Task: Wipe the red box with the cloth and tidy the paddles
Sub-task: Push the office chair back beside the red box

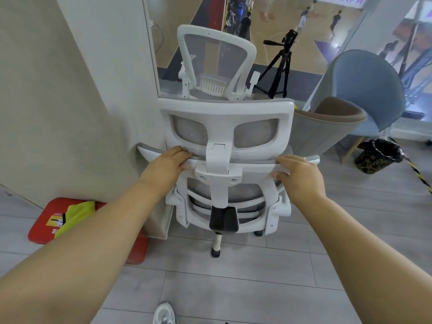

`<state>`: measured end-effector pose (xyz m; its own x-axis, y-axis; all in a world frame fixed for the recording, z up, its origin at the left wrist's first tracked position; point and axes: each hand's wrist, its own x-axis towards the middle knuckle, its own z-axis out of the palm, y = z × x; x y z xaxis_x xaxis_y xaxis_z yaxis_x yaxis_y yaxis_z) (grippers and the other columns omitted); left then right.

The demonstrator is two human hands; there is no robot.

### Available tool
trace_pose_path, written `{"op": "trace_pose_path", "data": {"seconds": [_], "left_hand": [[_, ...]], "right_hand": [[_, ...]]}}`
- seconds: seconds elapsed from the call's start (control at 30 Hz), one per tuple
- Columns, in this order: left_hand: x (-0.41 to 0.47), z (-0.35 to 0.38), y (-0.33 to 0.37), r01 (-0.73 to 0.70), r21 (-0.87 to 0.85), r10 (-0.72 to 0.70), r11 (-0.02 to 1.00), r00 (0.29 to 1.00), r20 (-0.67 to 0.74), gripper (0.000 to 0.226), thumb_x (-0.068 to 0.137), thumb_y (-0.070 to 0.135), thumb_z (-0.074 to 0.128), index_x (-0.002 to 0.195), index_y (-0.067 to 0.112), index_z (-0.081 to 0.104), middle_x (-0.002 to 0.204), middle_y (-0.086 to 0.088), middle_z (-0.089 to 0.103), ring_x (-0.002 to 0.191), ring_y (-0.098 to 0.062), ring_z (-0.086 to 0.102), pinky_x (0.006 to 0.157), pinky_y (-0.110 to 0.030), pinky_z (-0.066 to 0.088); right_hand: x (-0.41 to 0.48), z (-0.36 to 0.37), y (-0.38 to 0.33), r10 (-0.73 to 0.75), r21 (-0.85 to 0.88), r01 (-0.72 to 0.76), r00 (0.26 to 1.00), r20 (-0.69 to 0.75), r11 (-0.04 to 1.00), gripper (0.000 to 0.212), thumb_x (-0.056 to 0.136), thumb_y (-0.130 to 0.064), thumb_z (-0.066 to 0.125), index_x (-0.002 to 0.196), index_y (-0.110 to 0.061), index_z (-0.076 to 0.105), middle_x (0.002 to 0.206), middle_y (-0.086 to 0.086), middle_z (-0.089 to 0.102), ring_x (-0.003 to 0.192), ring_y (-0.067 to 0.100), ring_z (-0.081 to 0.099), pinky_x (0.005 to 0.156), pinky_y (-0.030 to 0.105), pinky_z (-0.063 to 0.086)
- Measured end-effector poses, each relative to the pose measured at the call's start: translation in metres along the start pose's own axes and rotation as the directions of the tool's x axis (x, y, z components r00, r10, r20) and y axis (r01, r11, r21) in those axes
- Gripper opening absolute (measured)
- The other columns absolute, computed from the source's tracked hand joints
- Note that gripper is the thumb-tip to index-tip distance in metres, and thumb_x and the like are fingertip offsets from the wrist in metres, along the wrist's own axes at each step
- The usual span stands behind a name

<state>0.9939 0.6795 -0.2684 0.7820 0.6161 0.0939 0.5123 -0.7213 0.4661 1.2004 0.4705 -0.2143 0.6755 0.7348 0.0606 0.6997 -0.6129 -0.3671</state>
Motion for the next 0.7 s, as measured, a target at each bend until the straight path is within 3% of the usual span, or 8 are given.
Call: {"op": "trace_pose_path", "data": {"seconds": [0.13,0.3,0.47,0.7], "left_hand": [[0.000,-0.002,0.007,0.024,0.094,-0.026,0.995,0.999,0.023,0.037,0.093,0.010,0.049,0.130,0.011,0.051,0.127,-0.009,0.050,0.115,-0.028,0.051,0.088,-0.035,0.043],[-0.021,-0.008,0.015,0.131,0.124,-0.131,0.984,0.991,-0.006,0.043,0.090,0.017,0.053,0.132,0.014,0.049,0.133,-0.008,0.047,0.121,-0.029,0.047,0.095,-0.039,0.042],[-0.071,-0.008,0.011,0.212,0.170,-0.210,0.962,0.977,-0.031,0.034,0.090,0.024,0.055,0.123,0.017,0.055,0.123,-0.006,0.052,0.112,-0.032,0.053,0.090,-0.039,0.044],[-0.152,0.001,-0.014,0.401,0.180,-0.407,0.898,0.913,-0.001,0.023,0.088,0.035,0.057,0.107,0.023,0.062,0.105,0.000,0.063,0.101,-0.025,0.059,0.079,-0.034,0.049]], "right_hand": [[0.002,-0.004,-0.001,-0.012,-0.049,0.014,0.998,0.058,0.999,0.031,0.094,-0.019,0.055,0.123,-0.010,0.059,0.133,0.002,0.054,0.120,0.029,0.049,0.090,0.038,0.045],[0.000,-0.009,-0.006,-0.075,-0.102,0.085,0.992,0.097,0.991,0.033,0.093,-0.027,0.056,0.123,-0.012,0.057,0.129,0.005,0.053,0.110,0.027,0.053,0.084,0.039,0.047],[-0.027,-0.006,-0.023,-0.276,-0.001,0.277,0.959,0.068,0.961,0.027,0.093,-0.029,0.054,0.116,-0.017,0.063,0.119,0.000,0.061,0.110,0.023,0.054,0.087,0.039,0.047],[-0.062,0.029,-0.056,-0.414,0.051,0.430,0.822,0.392,0.901,0.024,0.094,-0.036,0.051,0.110,-0.022,0.063,0.110,-0.004,0.064,0.101,0.020,0.057,0.086,0.038,0.049]]}}
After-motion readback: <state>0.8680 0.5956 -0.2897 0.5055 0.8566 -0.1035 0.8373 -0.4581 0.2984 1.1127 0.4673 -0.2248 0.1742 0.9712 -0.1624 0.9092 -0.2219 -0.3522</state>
